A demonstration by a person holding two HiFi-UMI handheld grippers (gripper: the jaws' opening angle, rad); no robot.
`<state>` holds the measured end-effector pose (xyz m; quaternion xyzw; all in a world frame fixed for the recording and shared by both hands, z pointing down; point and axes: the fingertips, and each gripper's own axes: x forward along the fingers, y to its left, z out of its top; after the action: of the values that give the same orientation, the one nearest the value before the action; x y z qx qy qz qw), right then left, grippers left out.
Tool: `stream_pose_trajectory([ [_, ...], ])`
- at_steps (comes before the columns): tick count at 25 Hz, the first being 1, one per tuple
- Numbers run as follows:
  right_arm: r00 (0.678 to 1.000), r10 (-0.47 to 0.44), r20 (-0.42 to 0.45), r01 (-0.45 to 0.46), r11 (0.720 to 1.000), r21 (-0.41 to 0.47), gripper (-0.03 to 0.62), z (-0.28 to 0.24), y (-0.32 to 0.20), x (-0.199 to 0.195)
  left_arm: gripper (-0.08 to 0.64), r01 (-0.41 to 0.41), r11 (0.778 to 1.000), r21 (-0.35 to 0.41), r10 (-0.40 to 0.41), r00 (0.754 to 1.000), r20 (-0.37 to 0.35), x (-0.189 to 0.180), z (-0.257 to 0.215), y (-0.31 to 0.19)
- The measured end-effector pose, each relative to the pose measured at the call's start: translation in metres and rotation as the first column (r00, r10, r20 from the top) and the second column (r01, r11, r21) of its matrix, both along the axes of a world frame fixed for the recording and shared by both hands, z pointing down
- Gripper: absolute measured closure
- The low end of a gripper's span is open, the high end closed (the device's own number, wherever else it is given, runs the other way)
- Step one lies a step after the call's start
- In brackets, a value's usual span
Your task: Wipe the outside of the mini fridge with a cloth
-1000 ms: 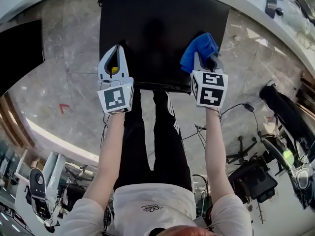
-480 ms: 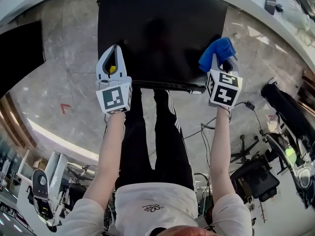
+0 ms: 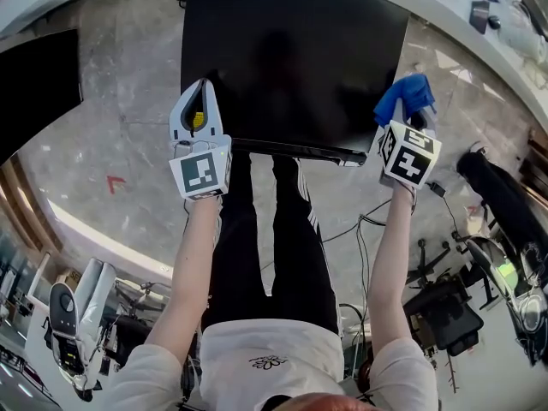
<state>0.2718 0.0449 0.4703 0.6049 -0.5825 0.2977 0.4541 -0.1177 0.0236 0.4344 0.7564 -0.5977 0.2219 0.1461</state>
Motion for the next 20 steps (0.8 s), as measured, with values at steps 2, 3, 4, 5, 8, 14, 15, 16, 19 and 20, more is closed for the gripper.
stream_pose_trajectory([
  [2,1.0,0.013,0.008,-0.013,1.0,0.028,0.52,-0.008,-0.002,-0.003,0.555,0.024,1.0,0.011,-0.024,1.0,0.001,-0.011,-0.002,0.0],
  [3,0.999,0.013,0.036,-0.014,0.999,0.049,0.52,-0.015,-0.003,-0.013,0.555,0.039,0.999,0.016,-0.039,0.999,0.0,-0.017,-0.003,0.002],
  [4,0.997,0.004,0.079,-0.009,0.997,0.071,0.52,-0.022,-0.002,-0.028,0.555,0.05,0.999,0.019,-0.05,0.999,-0.001,-0.022,-0.005,0.005],
  [5,0.991,-0.017,0.13,0.005,0.996,0.091,0.521,-0.03,-0.001,-0.048,0.555,0.056,0.998,0.02,-0.056,0.998,0.002,-0.027,-0.007,0.009],
  [8,0.958,-0.141,0.251,0.115,0.987,0.115,0.52,-0.044,0.006,-0.123,0.555,0.056,0.998,0.006,-0.057,0.998,0.02,-0.035,-0.009,0.023],
  [14,0.823,-0.341,0.454,0.307,0.94,0.15,0.522,-0.052,0.011,-0.272,0.555,0.11,0.994,-0.028,-0.109,0.994,0.023,-0.054,-0.008,0.044],
  [15,0.796,-0.351,0.494,0.314,0.936,0.159,0.52,-0.053,0.01,-0.294,0.555,0.12,0.992,-0.033,-0.119,0.993,0.019,-0.059,-0.007,0.046],
  [16,0.77,-0.357,0.528,0.32,0.933,0.165,0.52,-0.054,0.01,-0.315,0.555,0.128,0.991,-0.036,-0.128,0.992,0.017,-0.064,-0.005,0.047],
  [19,0.698,-0.359,0.62,0.339,0.928,0.155,0.52,-0.053,0.011,-0.37,0.555,0.153,0.987,-0.038,-0.153,0.988,0.009,-0.079,-0.005,0.051],
  [20,0.673,-0.348,0.652,0.343,0.929,0.142,0.52,-0.051,0.012,-0.384,0.555,0.16,0.986,-0.037,-0.16,0.987,0.007,-0.083,-0.004,0.052],
])
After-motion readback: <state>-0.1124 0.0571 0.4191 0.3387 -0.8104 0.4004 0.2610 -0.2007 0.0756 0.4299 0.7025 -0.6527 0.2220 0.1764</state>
